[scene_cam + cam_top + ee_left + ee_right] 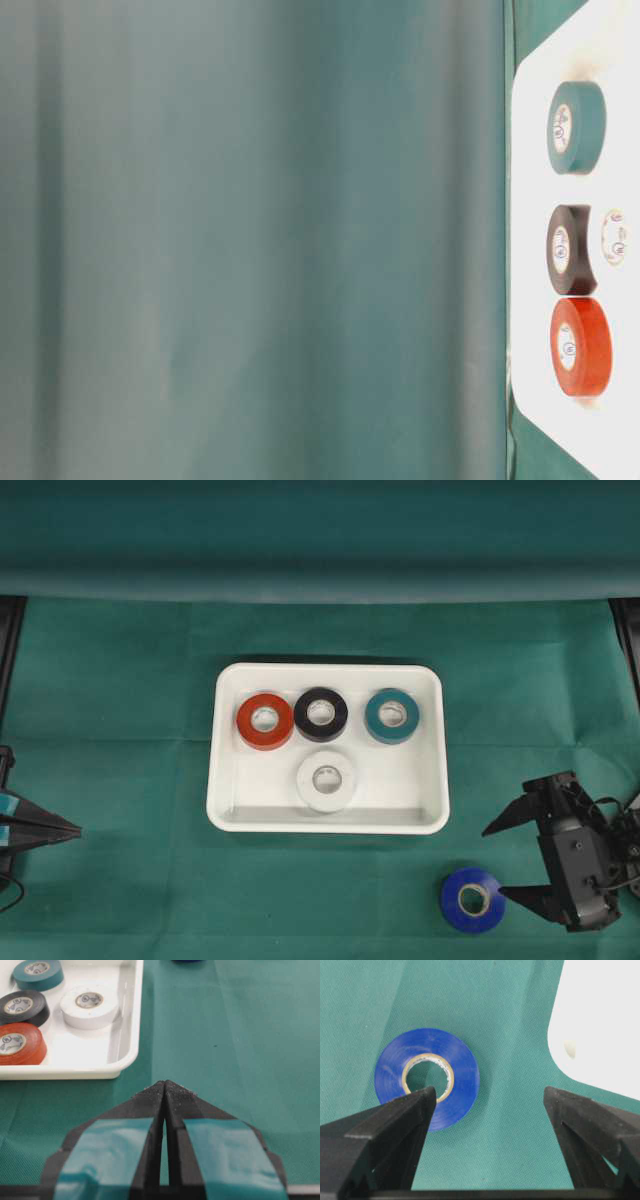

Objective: Put the tape into the white case with the right arm.
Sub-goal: 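Lower the right gripper into the blue tape roll's hole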

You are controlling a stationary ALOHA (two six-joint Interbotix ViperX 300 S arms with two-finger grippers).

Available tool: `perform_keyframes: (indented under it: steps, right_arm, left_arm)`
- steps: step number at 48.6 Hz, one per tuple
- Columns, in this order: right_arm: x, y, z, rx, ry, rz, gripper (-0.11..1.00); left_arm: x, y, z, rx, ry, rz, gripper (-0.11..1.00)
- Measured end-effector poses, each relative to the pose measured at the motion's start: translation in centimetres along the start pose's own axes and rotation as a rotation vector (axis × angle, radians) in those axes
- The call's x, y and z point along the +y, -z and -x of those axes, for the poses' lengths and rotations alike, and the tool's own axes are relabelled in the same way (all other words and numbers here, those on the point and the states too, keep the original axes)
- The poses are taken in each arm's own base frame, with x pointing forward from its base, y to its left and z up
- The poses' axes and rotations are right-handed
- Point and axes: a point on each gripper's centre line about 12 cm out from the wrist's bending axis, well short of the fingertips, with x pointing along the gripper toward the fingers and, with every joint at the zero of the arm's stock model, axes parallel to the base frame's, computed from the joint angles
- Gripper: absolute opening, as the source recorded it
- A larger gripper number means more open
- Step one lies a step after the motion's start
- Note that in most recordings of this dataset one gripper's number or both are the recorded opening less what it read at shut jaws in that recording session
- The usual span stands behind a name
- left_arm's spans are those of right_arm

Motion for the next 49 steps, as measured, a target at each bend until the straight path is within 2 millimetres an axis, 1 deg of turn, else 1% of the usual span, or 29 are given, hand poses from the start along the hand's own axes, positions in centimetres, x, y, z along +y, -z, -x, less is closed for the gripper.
perform_keyframes:
  steps: [13, 19, 24, 36, 49]
  right_arm:
    - [0.1, 0.3, -0.5, 0.024, -0.001, 0.001, 0.69]
    - [0.2, 0.7, -1.1, 0.052, -0.004, 0.004, 0.69]
    - [0.2, 1.1, -1.9, 0.081, -0.007, 0.006, 0.69]
    - [0.6, 0.7, -4.3, 0.117, -0.025, 0.012, 0.69]
    - [1.0, 1.1, -6.9, 0.176, -0.039, 0.018, 0.68]
  left_arm:
    - [0.0, 0.0, 0.0, -0.002, 0.0, 0.0, 0.0]
    - [0.0, 0.0, 0.0, 0.0, 0.0, -0.002, 0.0]
    - [0.0, 0.0, 0.0, 0.0, 0.0, -0.002, 0.0]
    - [0.0, 0.0, 0.0, -0.002, 0.001, -0.002, 0.0]
    - [0.0, 0.0, 0.0, -0.002, 0.001, 0.0, 0.0]
